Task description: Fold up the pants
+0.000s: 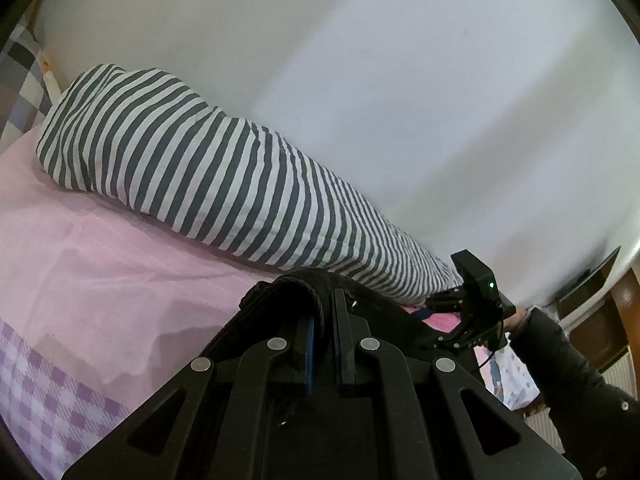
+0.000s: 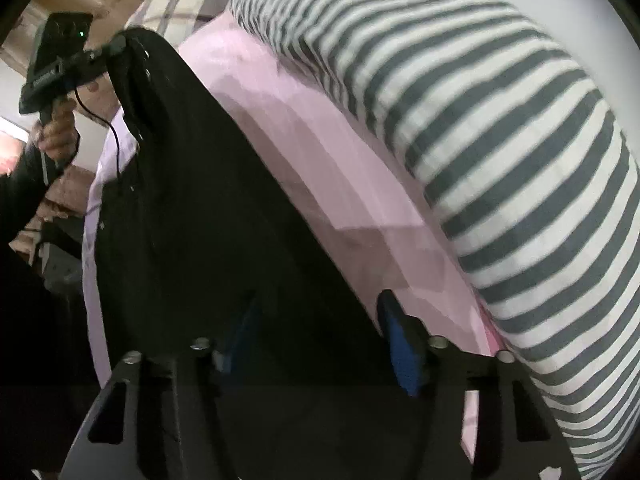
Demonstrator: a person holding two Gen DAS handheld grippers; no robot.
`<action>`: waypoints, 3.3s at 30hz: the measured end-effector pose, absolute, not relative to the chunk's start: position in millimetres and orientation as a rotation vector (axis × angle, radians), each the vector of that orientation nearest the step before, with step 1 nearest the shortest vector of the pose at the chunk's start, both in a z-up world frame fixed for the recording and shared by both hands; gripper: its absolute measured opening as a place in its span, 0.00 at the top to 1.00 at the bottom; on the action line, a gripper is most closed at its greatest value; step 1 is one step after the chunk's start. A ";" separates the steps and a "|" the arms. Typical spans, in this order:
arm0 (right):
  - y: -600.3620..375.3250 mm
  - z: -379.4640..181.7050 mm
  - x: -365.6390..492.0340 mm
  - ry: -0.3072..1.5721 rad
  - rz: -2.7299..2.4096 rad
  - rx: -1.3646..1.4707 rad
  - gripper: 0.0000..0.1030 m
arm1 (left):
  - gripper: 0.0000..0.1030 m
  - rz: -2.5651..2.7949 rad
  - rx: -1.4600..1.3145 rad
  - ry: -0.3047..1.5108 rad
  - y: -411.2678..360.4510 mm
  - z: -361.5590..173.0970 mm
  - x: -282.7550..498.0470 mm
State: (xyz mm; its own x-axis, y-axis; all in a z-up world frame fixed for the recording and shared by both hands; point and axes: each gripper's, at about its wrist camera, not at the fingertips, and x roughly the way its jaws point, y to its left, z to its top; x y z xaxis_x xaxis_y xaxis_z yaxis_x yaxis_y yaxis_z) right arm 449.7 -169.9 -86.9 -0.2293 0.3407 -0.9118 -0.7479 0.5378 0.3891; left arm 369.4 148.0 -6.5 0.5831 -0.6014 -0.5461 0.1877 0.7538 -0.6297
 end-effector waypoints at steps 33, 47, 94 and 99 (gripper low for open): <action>-249.6 -14.6 289.6 1.193 0.304 -0.526 0.93 | 0.93 -0.368 -0.427 0.815 152.7 7.8 335.3; -269.2 -1.2 139.5 1.156 0.124 -0.272 0.93 | 0.91 -0.409 -0.415 0.922 173.9 -9.9 209.4; -283.8 -40.6 13.7 1.084 0.037 0.607 0.54 | 0.61 -0.206 -0.900 1.153 181.8 -71.8 120.6; -294.1 -52.4 12.0 1.090 0.004 0.640 0.54 | 0.61 -0.182 -0.909 1.142 178.1 -83.6 123.7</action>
State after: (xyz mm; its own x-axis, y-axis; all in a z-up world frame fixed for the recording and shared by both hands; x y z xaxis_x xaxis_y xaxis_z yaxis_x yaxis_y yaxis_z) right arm 12.0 -294.1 -52.4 0.4809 0.3075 -0.8211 0.3018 0.8212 0.4843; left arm 123.7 178.1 -83.6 0.4433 -0.5552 -0.7037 -0.3087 0.6425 -0.7014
